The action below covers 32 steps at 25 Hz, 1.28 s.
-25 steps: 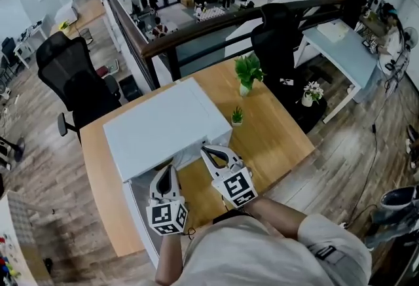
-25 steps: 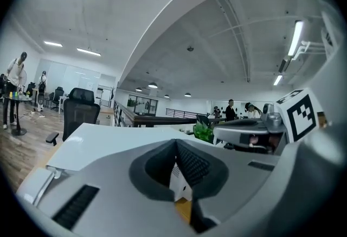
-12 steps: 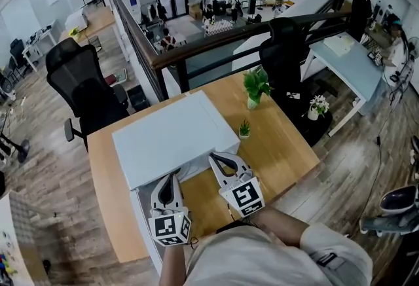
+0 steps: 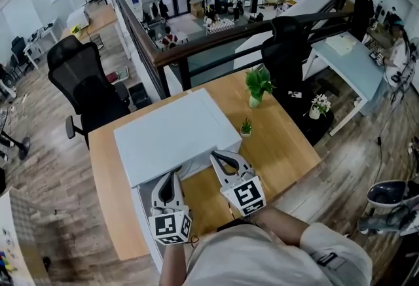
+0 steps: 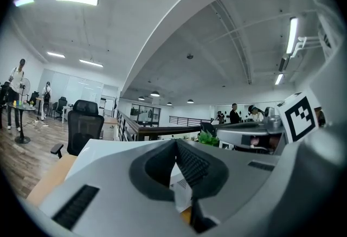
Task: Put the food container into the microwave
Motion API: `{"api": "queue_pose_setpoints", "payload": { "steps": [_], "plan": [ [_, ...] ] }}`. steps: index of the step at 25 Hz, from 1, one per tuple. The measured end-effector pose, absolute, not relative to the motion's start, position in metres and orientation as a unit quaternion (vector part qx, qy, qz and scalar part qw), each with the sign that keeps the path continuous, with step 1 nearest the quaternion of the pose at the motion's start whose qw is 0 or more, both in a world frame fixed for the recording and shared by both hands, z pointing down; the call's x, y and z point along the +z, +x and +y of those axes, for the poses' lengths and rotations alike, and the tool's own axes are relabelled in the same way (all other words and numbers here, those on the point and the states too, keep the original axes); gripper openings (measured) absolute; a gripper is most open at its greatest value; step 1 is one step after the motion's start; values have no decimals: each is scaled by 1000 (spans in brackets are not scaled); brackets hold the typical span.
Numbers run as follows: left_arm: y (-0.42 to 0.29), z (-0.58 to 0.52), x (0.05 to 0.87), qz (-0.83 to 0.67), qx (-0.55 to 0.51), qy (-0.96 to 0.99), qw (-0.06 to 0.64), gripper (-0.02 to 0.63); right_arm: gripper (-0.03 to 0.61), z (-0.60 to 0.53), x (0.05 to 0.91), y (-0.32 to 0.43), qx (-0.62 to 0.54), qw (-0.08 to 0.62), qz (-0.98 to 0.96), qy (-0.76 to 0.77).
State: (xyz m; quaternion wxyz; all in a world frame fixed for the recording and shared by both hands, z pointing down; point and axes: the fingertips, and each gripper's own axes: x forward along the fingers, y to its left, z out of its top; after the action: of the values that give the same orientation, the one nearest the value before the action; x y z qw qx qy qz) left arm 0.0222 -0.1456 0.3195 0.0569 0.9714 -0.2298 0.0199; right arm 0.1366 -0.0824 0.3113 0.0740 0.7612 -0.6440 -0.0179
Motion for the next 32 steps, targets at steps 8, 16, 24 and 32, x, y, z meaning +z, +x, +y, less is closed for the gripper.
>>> {"api": "queue_pose_setpoints", "payload": {
  "steps": [8,16,24,32],
  "plan": [
    [18,-147,319,-233,20,970,59,12,3,-84,312,133,-16,75,-646,759],
    [20,-150,310,-232,10,971,53,12,3,-85,308,133,-20,85,-646,758],
    [26,-145,313,-227,13,972,54,12,3,-78,311,144,-19,91,-631,770],
    [30,-144,316,-226,21,972,55,12,3,-77,306,145,-22,91,-634,768]
  ]
}}
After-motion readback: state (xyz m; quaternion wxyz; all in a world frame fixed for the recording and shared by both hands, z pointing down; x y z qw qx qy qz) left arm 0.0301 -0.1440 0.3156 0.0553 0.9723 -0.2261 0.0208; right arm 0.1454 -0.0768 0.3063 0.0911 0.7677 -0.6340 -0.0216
